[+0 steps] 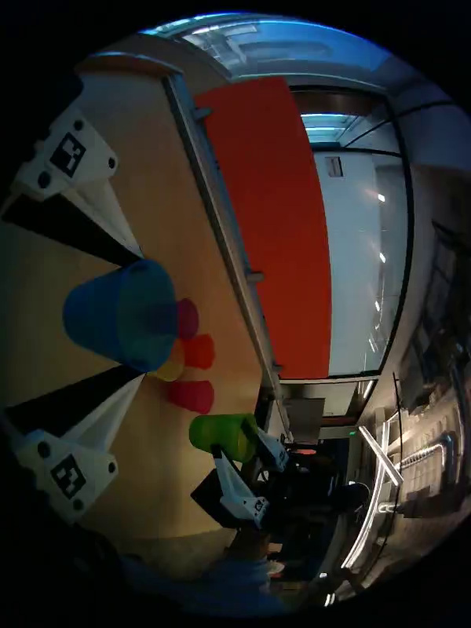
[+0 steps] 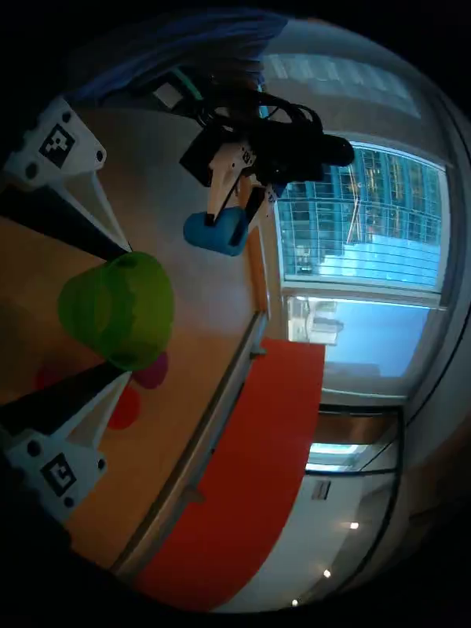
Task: Pour water
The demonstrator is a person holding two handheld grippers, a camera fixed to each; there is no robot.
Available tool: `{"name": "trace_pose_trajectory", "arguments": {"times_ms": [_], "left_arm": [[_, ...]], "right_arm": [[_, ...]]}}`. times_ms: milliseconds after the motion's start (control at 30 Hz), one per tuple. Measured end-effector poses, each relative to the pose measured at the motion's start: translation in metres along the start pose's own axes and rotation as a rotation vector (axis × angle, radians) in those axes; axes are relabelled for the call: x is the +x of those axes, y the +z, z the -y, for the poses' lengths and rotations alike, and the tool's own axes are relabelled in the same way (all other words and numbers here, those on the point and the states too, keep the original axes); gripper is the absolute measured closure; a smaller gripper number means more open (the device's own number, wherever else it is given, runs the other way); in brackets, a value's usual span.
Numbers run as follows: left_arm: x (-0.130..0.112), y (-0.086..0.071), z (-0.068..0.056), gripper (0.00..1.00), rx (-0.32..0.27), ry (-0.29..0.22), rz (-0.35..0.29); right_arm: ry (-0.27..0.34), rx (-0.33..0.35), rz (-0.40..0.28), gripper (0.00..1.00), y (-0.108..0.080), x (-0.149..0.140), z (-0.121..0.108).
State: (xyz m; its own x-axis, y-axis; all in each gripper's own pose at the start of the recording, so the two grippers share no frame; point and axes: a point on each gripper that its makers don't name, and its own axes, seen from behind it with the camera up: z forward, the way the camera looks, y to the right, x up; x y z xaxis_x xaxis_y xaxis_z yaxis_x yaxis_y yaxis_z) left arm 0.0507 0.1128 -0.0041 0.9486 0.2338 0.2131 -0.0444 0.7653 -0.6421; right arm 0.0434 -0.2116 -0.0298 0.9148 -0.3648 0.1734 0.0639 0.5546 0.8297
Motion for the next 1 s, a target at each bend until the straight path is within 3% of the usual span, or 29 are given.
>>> {"name": "trace_pose_trajectory", "arguments": {"times_ms": [500, 1000], "left_arm": [[-0.045, 0.016, -0.007, 0.13, -0.042, 0.032, 0.137], [-0.079, 0.027, -0.012, 0.13, -0.068, 0.048, 0.22]], "right_arm": [[-0.032, 0.024, 0.099, 0.1, 0.014, -0.029, 0.002], [-0.037, 0.035, 0.169, 0.1, 0.022, -0.058, 0.002]]}}
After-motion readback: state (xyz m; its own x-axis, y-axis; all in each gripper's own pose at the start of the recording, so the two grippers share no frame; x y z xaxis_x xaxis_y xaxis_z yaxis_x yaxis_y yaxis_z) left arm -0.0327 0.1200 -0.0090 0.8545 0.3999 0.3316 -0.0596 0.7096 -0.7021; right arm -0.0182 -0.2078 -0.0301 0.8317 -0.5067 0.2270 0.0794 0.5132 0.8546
